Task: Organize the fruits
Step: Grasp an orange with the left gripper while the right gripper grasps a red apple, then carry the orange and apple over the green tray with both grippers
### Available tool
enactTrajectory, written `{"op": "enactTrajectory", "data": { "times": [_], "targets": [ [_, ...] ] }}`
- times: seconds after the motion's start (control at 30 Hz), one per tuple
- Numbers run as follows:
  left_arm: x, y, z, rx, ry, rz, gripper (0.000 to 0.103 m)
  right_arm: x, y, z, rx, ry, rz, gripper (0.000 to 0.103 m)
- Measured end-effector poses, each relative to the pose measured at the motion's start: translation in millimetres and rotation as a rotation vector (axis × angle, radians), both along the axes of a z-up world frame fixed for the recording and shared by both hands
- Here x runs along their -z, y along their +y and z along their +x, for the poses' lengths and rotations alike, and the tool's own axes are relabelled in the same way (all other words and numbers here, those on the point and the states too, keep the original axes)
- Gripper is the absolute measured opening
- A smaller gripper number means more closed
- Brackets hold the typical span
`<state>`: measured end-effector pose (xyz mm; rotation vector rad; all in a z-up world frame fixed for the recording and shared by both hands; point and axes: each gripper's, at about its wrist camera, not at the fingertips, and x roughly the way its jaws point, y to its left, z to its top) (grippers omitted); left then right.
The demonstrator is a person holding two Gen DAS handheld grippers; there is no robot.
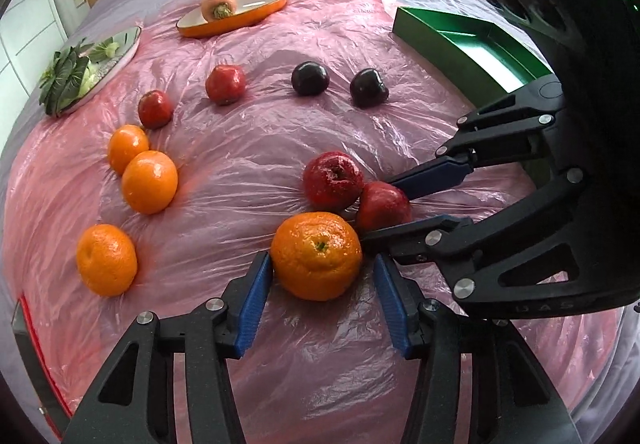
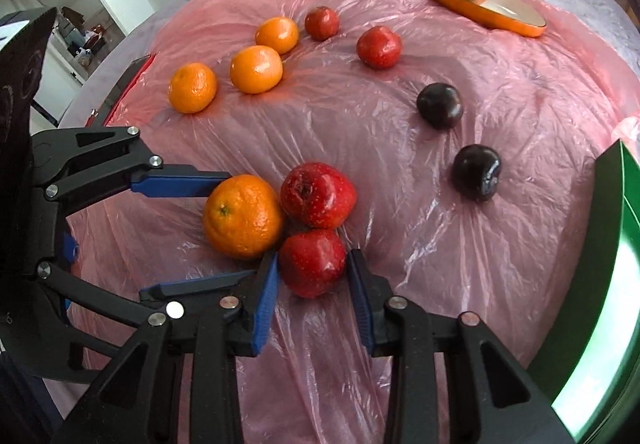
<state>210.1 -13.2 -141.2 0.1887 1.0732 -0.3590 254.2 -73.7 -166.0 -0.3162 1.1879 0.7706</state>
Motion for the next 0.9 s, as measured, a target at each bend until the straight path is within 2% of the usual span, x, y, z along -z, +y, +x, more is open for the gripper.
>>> {"op": "enactTrajectory", "data": {
  "times": [0.07, 0.17, 0.5, 0.9],
  "targets": [
    [3, 0, 1, 0.004, -0.004, 0.017, 0.040, 2, -1, 2, 0.003, 0.013, 0.009, 0.051],
    [3, 3, 3, 0.004, -0.001, -0.004, 0.039, 1, -4, 0, 0.010, 0.013, 0.023, 0.051],
    [-9, 6, -6, -0.033, -0.023, -0.037, 0.038, -15, -16, -12, 0.054, -0.012, 0.069, 0.050],
    [-36, 9, -47, -0.093, -0.046, -0.076, 0.038, -54, -36, -52, 0.113, -0.065, 0.104, 0.051]
  ]
}}
